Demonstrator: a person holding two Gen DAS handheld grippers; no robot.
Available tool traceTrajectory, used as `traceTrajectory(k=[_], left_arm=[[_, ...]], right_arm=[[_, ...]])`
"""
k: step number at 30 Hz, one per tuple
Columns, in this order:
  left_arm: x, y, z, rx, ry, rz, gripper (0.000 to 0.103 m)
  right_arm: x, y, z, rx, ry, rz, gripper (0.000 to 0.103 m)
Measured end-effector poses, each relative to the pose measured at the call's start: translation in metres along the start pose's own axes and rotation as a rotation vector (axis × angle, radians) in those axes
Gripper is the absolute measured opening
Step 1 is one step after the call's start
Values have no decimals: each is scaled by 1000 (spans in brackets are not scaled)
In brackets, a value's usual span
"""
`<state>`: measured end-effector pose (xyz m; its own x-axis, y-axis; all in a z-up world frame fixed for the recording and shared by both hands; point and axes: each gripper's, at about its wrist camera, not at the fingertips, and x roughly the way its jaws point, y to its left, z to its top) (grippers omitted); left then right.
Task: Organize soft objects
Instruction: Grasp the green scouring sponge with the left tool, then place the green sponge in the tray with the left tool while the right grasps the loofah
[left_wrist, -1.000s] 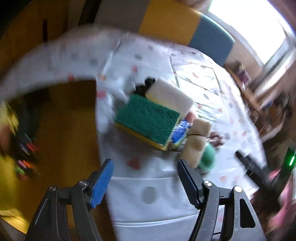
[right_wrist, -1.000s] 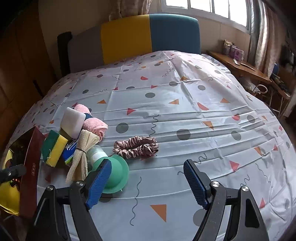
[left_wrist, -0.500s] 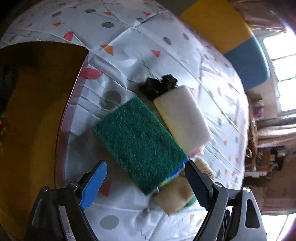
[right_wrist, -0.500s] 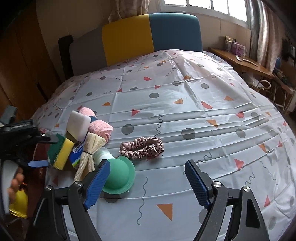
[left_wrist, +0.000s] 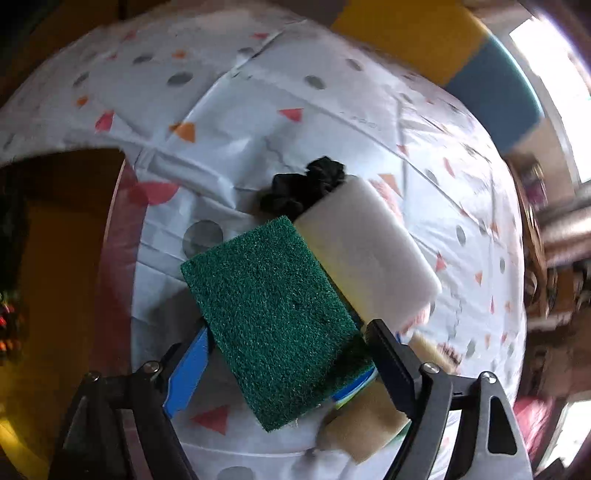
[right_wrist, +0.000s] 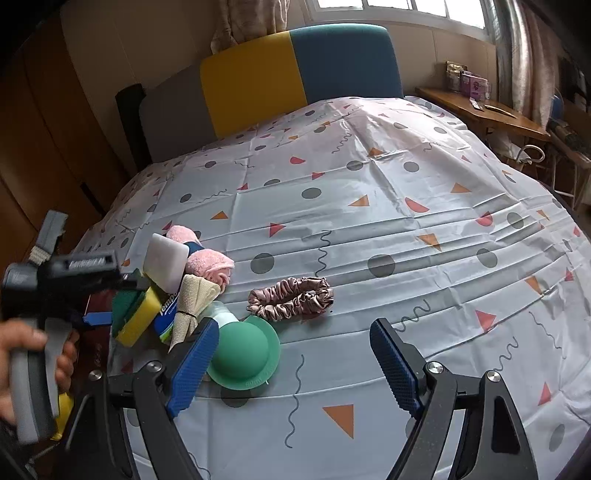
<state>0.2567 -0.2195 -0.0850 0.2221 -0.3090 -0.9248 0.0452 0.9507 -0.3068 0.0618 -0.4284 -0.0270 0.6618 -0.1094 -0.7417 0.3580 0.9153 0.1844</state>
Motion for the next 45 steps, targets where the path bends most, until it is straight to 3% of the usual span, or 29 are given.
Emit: traceTrajectory(k=[4,9,13,16,18,23,25,29,31,34,43,44,45], left_arm=[[-16,-3,-26,127,-37,-30,83],[-37,-19,-80,385,-24,-102,84],[-33,-31,-124,597,42,-88,84],[-22,-34,-144,669,56,-48,84],[-13,-31,-151,666,63,-19,85],[4,-26,-149,546,48,-7,87],[5,-23,-148,508,11,-3,84],[-6,-19,-166,550,-56,7,78],[-16,-16,-175,593,-97,15,77],[-28,-11,-186,610,-119,-12,76],[-78,12,-217,651,-186,-97,77],[-85,13,-220,651,-194,-104,77],[-89,15,-221,649,-201,-111,77]], right_arm=[[0,-3,0,6,-2,-15,84],[2,-9,-1,29,5,-22,84],[4,-8,-3,29,16,-25,84],[5,-8,-3,28,15,-21,84],[5,-8,-4,32,13,-17,84],[5,-11,-2,59,8,21,84],[3,-11,-2,67,3,57,84],[2,-1,-2,36,-7,104,81],[3,8,-2,18,-4,147,72],[7,28,-3,-46,12,181,67],[58,91,4,-187,123,162,67],[63,95,4,-197,135,157,64],[71,102,3,-216,155,152,54]])
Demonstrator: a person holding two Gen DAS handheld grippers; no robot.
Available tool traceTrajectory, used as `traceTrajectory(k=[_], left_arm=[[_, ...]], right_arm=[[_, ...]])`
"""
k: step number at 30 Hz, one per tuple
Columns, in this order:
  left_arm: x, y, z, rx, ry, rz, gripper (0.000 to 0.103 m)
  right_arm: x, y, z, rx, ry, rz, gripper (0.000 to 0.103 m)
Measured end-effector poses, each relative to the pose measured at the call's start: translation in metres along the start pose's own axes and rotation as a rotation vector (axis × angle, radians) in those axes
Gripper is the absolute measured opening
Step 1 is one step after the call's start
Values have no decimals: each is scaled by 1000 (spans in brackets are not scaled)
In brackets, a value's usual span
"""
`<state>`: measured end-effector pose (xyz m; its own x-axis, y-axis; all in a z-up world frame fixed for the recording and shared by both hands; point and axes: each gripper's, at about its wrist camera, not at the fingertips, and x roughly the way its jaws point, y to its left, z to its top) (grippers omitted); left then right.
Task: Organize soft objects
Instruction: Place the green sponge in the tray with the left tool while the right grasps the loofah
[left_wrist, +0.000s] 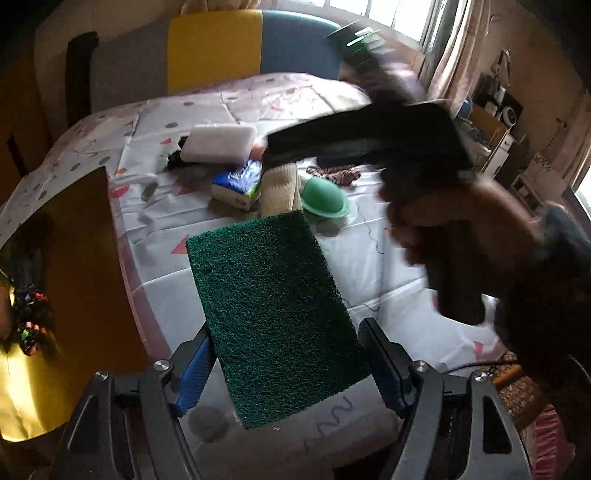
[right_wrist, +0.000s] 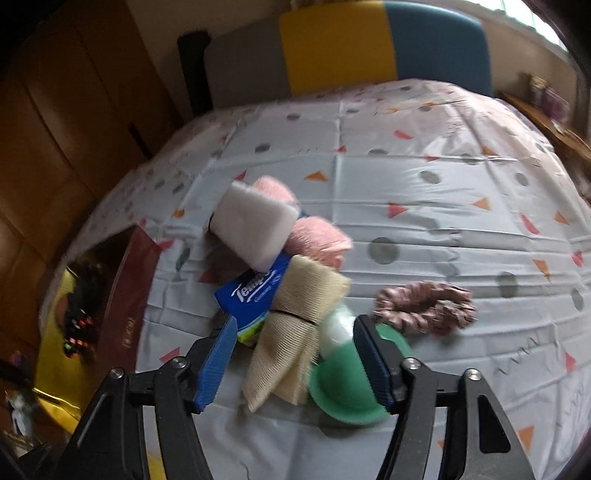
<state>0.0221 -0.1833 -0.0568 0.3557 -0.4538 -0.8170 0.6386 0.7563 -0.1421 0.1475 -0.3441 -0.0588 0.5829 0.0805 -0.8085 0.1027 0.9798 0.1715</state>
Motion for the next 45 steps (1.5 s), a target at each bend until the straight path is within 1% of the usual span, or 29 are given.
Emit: traceTrajectory(k=[1,2,3,4,5,7,10,12,14,17,19,21,24,30,31,35,37,40,43,45], left_arm=[[-7,3,-2,-12,-13,-6,77],[-10,5,-2,-22,-18,-10,77],[-17,7,-3,-35,-25,-14,77],[-23,11,-4,-47,-37,-17,77],[-29,15,-5,-60,-50,-16,77],[-41,23,-7,-82,-68,-18,77],[-58,41,-13,-130,-94,-12,77],[-63,57,-16,-171,-104,-3,77],[-70,78,-20,-229,-113,9,77],[-76,112,-29,-332,-108,48,77],[-76,139,-35,-413,-93,68,77],[-74,156,-35,-452,-85,93,77],[-74,174,-31,-491,-88,114,77],[-46,194,7,-490,-59,124,77],[-37,198,17,-493,-51,130,77],[-10,212,39,-497,-10,136,77],[1,212,49,-471,0,135,77],[19,213,68,-413,13,157,78],[34,218,83,-402,24,159,80],[41,222,88,-416,38,172,82]], right_arm=[[9,7,1,-27,26,-18,43],[16,12,1,-52,46,-49,35],[18,15,1,-64,54,-51,33],[18,20,1,-74,52,-35,29],[15,22,1,-81,47,-30,28],[-1,30,-1,-114,15,-30,27],[-29,37,-11,-164,-13,6,27],[-41,39,-19,-188,-3,36,27],[-48,37,-34,-195,30,72,27],[-46,33,-54,-201,76,89,27],[-37,29,-69,-199,111,73,27],[-28,23,-76,-181,131,72,27],[-26,20,-77,-176,124,81,27],[-28,19,-77,-192,109,81,27],[-26,19,-76,-196,110,80,27],[-26,20,-77,-201,109,78,27],[-26,20,-76,-199,110,78,27],[-26,21,-76,-207,109,73,27],[-26,21,-76,-208,109,73,27],[-25,20,-75,-204,111,76,27]])
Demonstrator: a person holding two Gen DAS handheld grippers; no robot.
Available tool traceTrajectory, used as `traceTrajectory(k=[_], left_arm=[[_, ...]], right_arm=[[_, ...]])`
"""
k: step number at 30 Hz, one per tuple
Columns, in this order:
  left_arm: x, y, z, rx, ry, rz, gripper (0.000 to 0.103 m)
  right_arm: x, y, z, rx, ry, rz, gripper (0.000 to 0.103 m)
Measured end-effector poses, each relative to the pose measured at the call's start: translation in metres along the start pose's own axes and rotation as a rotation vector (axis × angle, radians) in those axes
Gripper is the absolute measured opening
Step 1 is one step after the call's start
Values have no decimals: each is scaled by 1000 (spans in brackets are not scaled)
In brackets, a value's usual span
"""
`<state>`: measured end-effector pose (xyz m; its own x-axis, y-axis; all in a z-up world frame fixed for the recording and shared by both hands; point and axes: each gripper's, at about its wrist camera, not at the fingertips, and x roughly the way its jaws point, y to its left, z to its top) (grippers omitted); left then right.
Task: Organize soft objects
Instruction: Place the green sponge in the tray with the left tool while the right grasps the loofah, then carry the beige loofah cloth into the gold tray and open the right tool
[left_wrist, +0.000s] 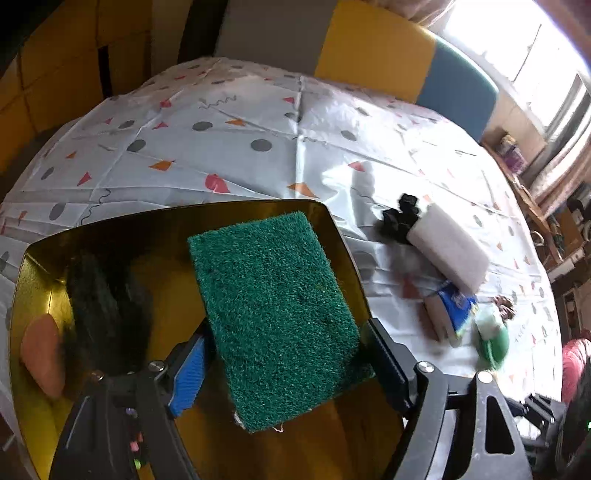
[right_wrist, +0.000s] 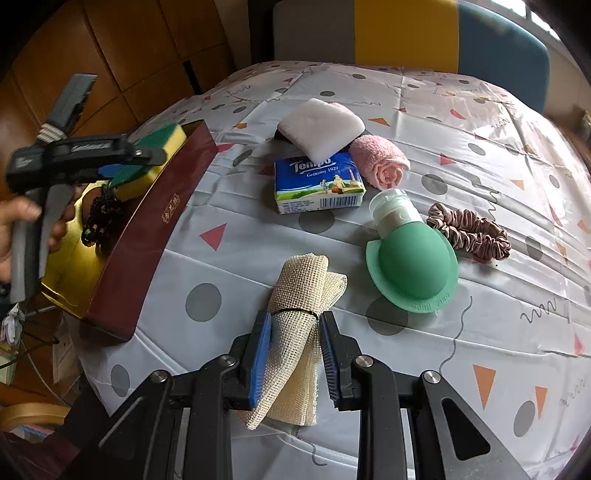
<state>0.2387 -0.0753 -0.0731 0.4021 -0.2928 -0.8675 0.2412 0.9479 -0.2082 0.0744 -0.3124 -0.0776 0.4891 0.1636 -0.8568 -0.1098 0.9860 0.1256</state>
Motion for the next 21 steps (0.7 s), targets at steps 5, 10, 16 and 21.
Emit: traceTrajectory(k=[5,10,16,21], left_arm=[[0,7,-3,-30,-5,-3,85],[-22,17,-20,-80,-25,12,85],[-70,0,-68,-16,-96,127,85],[-105,-10,-106,-1,-206,188,85]], right_arm=[[0,0,1,-4,0,-4,27],[-1,2,0,-10,-3,-12,27],[0,2,0,-18,-6,-19,27],[0,4,-1,-30,-11,-32,27]])
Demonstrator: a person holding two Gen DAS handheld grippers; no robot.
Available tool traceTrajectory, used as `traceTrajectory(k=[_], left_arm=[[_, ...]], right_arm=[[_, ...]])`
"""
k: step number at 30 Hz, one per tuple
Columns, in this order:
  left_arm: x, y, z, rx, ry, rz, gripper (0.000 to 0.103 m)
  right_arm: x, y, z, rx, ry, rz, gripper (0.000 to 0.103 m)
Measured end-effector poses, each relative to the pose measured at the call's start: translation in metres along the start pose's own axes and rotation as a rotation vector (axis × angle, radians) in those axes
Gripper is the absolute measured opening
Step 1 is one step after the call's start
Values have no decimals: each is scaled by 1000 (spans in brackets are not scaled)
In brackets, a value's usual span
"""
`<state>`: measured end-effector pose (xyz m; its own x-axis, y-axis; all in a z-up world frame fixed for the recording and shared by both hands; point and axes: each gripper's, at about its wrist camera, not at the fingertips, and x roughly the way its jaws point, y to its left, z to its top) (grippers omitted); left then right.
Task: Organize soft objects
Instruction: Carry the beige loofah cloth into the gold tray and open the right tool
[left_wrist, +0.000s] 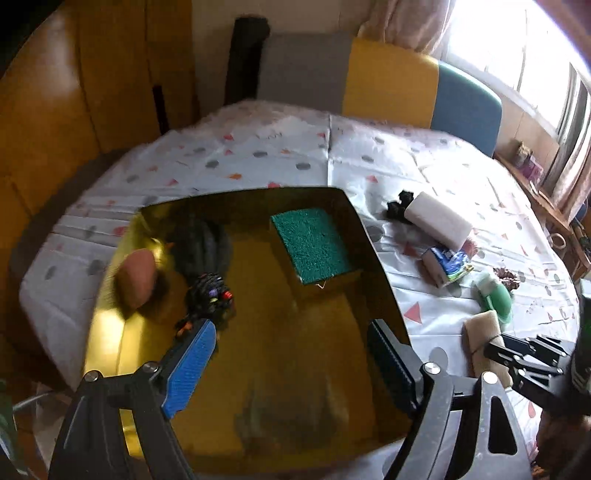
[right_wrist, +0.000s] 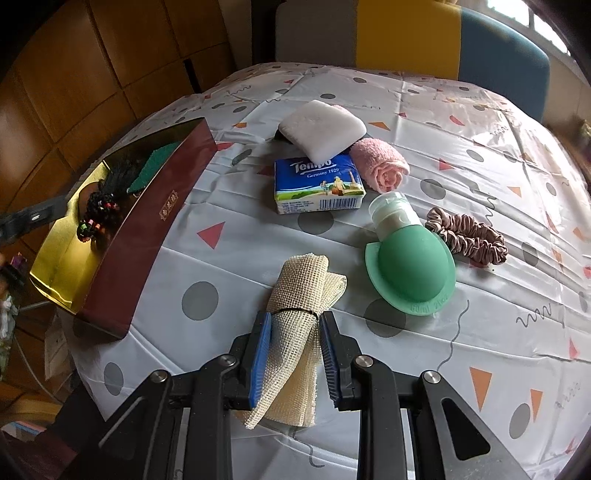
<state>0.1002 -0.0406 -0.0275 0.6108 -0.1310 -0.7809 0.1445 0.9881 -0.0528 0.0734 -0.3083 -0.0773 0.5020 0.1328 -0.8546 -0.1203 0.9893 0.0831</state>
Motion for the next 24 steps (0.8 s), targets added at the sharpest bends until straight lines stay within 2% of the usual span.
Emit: traceTrajectory(k=[12,20,24], left_arm=[[-33,4,-32,-5,-56,41,85],[-40,14,-39,-29,-64,19,85],[-40,21,-42,-42,-61,13,85]], right_arm=[[1,1,-3,1,-11,-23,26],[-2,5,-3,45,-19,-55,25],[-9,10,1,68,-30,-41,22]])
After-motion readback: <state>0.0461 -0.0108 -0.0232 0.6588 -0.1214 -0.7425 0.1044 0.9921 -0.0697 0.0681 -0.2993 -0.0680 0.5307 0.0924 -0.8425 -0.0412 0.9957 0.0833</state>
